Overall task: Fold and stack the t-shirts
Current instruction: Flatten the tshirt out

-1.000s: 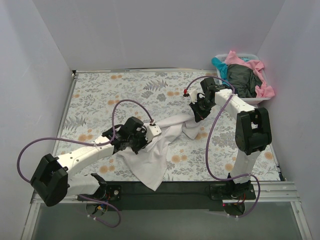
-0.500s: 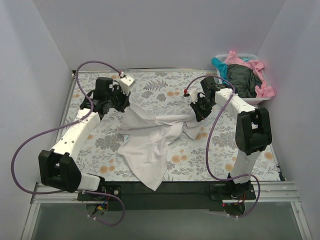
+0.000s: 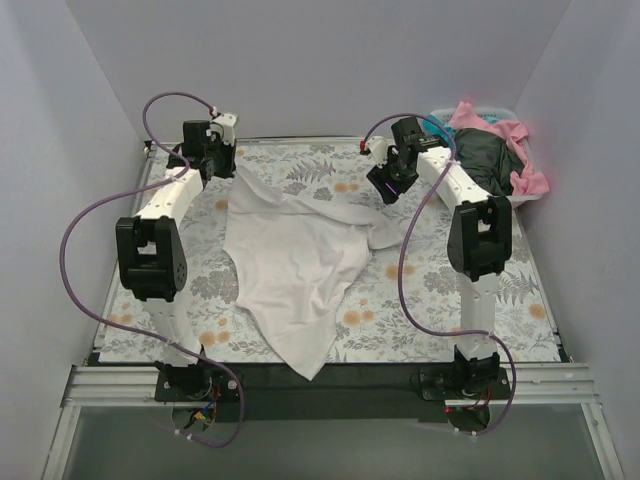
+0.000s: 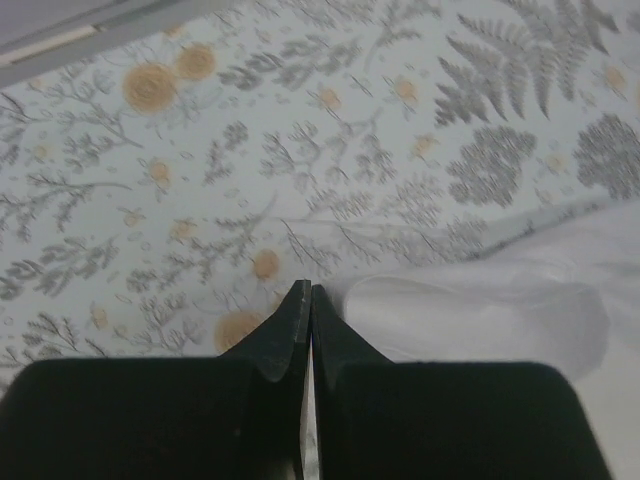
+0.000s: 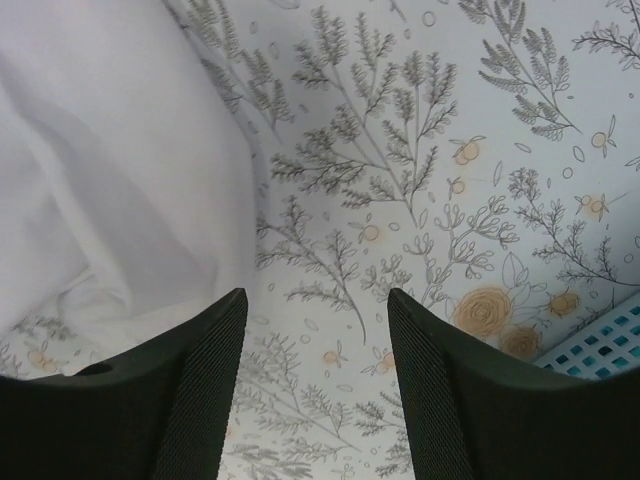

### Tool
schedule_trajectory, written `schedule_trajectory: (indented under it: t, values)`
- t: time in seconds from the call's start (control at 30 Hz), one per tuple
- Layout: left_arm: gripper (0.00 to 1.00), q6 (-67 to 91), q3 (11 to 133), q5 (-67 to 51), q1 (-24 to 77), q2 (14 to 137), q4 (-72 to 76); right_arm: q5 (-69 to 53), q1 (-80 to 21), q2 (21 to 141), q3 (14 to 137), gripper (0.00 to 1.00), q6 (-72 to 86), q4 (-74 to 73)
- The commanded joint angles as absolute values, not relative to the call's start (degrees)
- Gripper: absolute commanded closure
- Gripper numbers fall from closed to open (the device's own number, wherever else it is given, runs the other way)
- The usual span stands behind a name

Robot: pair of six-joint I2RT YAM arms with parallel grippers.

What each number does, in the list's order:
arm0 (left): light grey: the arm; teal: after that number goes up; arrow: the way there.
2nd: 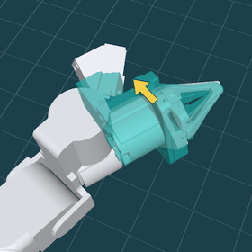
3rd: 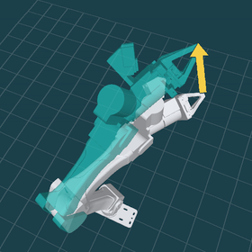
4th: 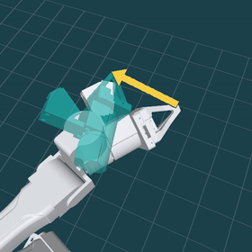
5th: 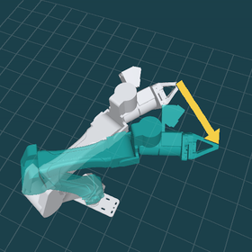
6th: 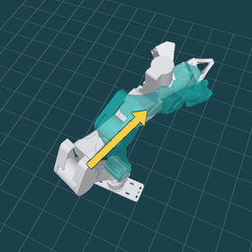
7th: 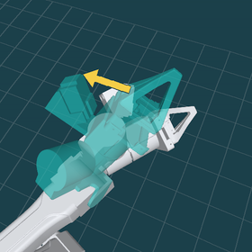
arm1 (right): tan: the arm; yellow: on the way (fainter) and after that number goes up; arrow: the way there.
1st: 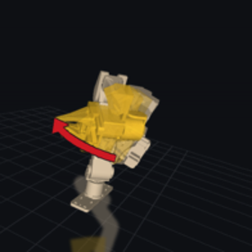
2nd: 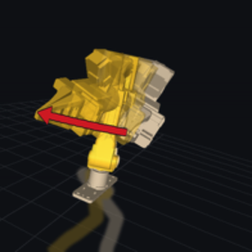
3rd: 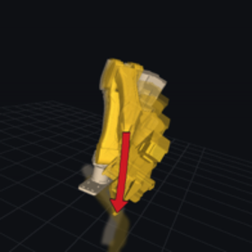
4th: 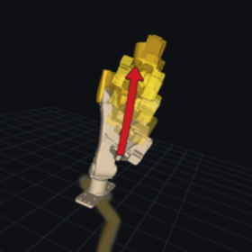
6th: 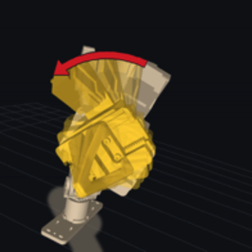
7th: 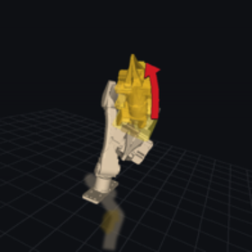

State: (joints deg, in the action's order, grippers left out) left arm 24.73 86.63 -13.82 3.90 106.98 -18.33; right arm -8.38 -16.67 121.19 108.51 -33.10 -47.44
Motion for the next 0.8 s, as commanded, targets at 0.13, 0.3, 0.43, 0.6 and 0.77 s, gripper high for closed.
schedule_trajectory:
  t: [0.13, 0.3, 0.43, 0.6, 0.77]
  values:
    - [1.0, 30.1, 106.6, -7.6, 1.9, 123.8, -16.2, -8.2, -14.3, 124.7, 114.3, 0.46, -30.3, -48.5]
    - [0.67, 33.3, 119.4, -10.2, 0.1, 130.0, -28.3, -14.0, -13.8, 121.0, 106.6, 0.49, -28.7, -49.7]
    - [0.56, 31.8, 108.8, -16.3, -1.8, 117.5, -30.4, -21.2, -13.2, 118.1, 100.5, 0.47, -28.1, -50.4]
    - [0.51, 30.9, 90.0, -23.1, -1.6, 104.3, -33.1, -23.2, -13.2, 113.9, 95.9, 0.55, -29.3, -50.5]
    - [0.5, 31.0, 75.5, -23.4, 1.0, 95.9, -34.5, -21.3, -14.7, 111.2, 95.5, 0.56, -28.6, -50.3]
